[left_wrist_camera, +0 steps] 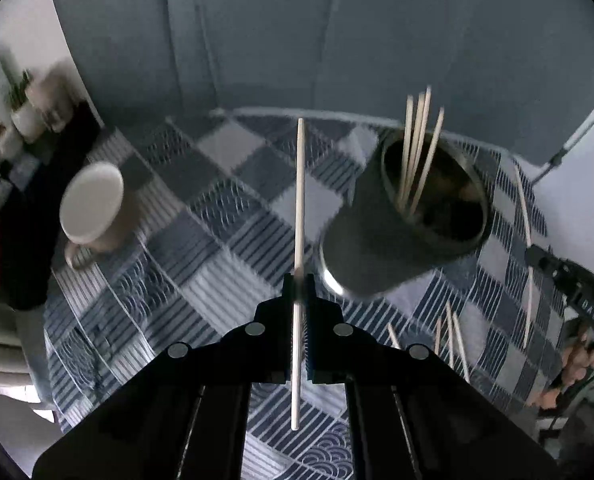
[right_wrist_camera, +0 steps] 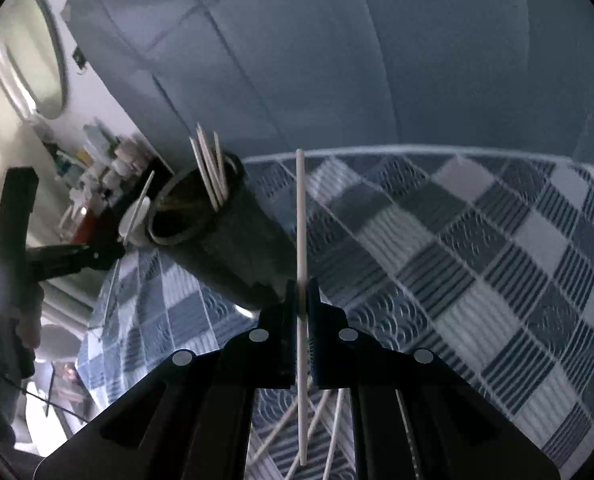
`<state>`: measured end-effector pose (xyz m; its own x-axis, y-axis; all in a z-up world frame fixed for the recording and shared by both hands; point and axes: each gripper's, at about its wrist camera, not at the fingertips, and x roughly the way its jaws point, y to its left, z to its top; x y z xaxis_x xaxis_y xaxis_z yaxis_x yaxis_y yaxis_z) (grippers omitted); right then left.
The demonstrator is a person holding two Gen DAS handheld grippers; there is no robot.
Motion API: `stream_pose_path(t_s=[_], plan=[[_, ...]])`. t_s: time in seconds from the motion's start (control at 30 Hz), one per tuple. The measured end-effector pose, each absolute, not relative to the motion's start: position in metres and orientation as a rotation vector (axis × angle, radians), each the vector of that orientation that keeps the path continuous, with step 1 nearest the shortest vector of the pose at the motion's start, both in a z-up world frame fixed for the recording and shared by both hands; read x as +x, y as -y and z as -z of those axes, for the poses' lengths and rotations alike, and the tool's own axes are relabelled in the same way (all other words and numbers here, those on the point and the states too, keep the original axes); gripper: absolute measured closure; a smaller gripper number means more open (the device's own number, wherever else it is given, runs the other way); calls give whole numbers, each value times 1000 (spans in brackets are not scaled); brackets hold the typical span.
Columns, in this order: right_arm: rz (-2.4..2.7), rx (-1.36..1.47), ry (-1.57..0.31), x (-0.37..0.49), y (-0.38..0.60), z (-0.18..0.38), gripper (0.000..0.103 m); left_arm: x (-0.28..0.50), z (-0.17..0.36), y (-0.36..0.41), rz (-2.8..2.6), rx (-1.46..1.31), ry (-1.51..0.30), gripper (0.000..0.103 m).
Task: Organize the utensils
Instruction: 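Lift both held sticks and carry them over the black cup, then lower both held sticks into the black cup and open both tools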
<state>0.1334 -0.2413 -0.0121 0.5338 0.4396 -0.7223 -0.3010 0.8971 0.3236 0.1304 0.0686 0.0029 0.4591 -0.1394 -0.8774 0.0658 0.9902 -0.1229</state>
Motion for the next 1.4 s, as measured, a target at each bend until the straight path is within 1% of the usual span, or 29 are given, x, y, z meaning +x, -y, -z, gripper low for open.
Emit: stream_pose_path(t_s=[0.17,0.4,0.6,0.97,1.4], plan=[[-458,156,-854,146,235,-12,98,147,-33,-63,134,-71,-1030,98],[-483,121,-782,165,220,-44,98,168,-58,-51,158,-91,-977,98],[-514,92,-746,180,200,-60,98,184,-74,-36,209,-103,-921,98],[-576,73,-724,205,174,-64,98,215,-65,-21,254,-141,-921,98],[-629,130,-670,217,170,-81,98,220,-54,-15,316,-259,-796,98]])
